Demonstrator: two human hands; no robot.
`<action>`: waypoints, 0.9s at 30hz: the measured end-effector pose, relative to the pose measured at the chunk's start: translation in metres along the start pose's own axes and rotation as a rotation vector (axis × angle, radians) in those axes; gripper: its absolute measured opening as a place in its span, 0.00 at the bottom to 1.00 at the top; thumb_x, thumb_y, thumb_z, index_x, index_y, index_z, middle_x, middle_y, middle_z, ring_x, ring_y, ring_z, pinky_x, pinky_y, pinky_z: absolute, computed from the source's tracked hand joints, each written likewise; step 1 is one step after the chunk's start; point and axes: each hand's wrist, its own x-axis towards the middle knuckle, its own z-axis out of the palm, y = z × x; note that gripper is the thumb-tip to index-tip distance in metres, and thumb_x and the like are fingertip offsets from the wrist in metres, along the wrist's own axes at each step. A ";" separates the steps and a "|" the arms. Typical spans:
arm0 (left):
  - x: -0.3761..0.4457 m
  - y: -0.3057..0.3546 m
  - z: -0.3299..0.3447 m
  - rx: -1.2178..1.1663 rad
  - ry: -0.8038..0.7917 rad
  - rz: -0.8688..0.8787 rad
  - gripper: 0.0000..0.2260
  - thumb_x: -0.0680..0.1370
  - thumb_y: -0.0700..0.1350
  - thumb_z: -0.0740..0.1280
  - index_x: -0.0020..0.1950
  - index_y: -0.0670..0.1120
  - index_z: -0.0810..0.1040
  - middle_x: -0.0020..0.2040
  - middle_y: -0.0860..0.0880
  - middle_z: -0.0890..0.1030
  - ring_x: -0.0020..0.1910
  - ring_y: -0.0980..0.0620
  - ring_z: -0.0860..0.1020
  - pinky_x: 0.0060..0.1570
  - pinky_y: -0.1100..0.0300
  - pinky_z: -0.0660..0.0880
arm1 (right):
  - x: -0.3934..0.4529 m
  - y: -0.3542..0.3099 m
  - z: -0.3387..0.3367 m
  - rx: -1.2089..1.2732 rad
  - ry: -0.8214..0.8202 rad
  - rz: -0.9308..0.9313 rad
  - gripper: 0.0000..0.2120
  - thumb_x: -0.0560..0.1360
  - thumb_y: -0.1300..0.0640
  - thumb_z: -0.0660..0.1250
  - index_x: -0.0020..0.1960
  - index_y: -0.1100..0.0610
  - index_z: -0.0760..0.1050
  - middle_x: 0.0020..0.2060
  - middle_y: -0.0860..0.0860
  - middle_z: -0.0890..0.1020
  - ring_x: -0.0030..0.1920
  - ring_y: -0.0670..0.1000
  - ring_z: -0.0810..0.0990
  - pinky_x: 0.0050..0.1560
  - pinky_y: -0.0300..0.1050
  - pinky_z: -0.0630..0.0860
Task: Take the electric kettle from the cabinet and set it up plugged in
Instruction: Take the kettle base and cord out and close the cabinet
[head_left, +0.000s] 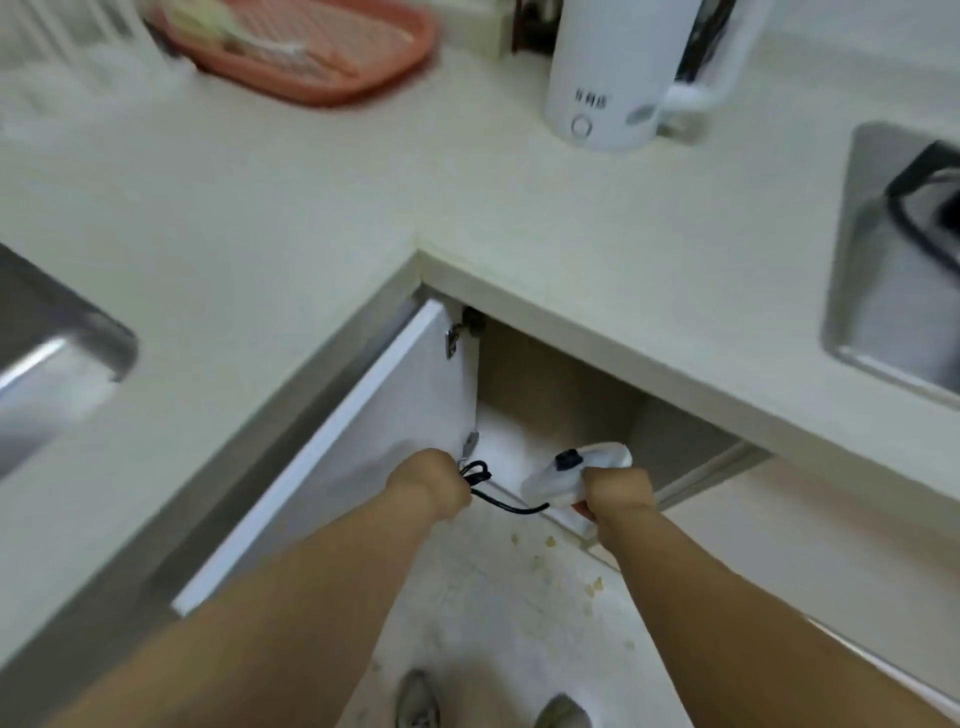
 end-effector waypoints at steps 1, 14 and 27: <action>-0.019 0.006 -0.016 0.026 0.009 0.012 0.16 0.77 0.45 0.62 0.61 0.41 0.77 0.60 0.42 0.79 0.59 0.44 0.77 0.54 0.58 0.73 | -0.022 -0.007 -0.008 0.013 -0.002 -0.004 0.20 0.75 0.59 0.65 0.64 0.66 0.71 0.59 0.61 0.78 0.59 0.60 0.78 0.63 0.54 0.73; -0.207 0.061 -0.085 0.198 0.129 0.007 0.13 0.74 0.46 0.67 0.55 0.41 0.79 0.48 0.45 0.77 0.45 0.46 0.75 0.44 0.57 0.72 | -0.195 -0.004 -0.136 0.231 -0.203 -0.266 0.23 0.73 0.71 0.64 0.67 0.66 0.67 0.54 0.63 0.77 0.49 0.60 0.80 0.32 0.47 0.81; -0.270 0.137 -0.149 -0.049 0.510 0.203 0.10 0.71 0.41 0.66 0.52 0.45 0.81 0.49 0.44 0.83 0.48 0.44 0.81 0.42 0.58 0.76 | -0.251 -0.062 -0.233 0.451 -0.235 -0.532 0.16 0.73 0.67 0.65 0.60 0.61 0.71 0.56 0.60 0.78 0.43 0.55 0.80 0.24 0.41 0.77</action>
